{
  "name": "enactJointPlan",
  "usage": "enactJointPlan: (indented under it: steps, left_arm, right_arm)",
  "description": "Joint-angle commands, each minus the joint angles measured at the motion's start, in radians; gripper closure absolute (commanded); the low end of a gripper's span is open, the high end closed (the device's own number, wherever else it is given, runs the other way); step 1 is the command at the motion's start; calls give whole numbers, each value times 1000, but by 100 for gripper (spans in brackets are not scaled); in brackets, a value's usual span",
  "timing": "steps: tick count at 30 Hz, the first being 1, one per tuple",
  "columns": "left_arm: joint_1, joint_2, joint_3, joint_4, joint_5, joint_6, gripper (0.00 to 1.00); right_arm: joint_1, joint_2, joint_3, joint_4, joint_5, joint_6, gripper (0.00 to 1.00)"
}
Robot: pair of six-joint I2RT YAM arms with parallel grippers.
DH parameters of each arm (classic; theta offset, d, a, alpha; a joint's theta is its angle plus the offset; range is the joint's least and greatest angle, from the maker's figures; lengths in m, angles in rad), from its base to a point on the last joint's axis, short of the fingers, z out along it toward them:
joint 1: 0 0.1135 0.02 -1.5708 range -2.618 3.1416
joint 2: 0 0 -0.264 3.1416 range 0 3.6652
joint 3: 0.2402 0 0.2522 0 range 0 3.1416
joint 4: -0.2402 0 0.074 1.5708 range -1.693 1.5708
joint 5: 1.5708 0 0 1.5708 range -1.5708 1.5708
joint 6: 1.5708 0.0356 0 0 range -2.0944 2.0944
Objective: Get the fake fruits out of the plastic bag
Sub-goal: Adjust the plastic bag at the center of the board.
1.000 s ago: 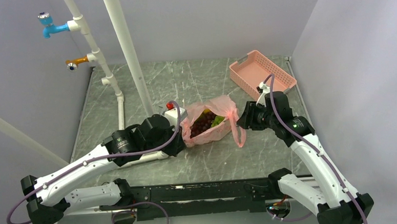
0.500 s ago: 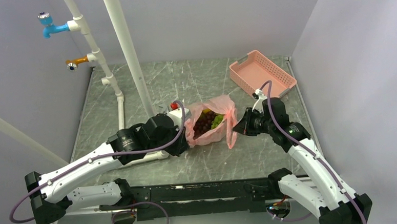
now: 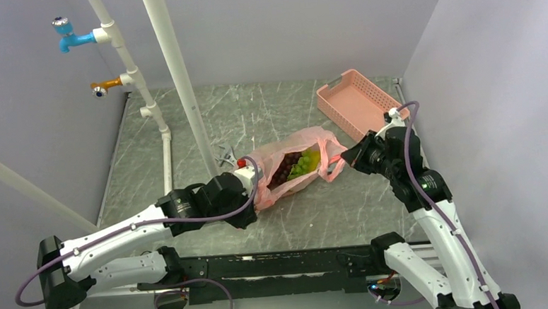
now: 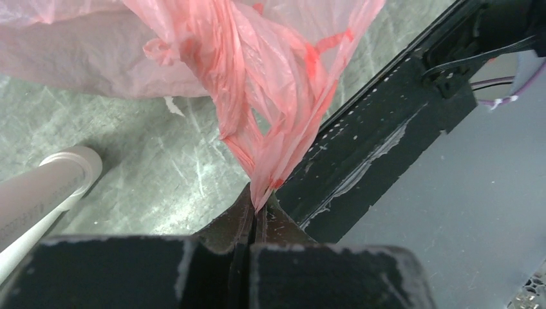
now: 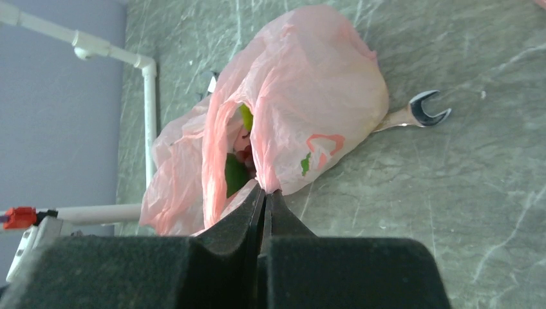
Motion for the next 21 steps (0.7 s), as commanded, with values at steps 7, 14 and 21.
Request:
enactJointPlan:
  steps: [7, 14, 21]
  left_arm:
    - [-80, 4, 21, 44, 13, -42, 100]
    - [-104, 64, 37, 103, 33, -40, 100]
    - [-133, 111, 39, 128, 25, -63, 100]
  right_arm:
    - [-26, 8, 92, -106, 6, -210, 55]
    - [-12, -7, 239, -153, -131, -291, 44]
    - [191, 58, 180, 28, -203, -236, 45]
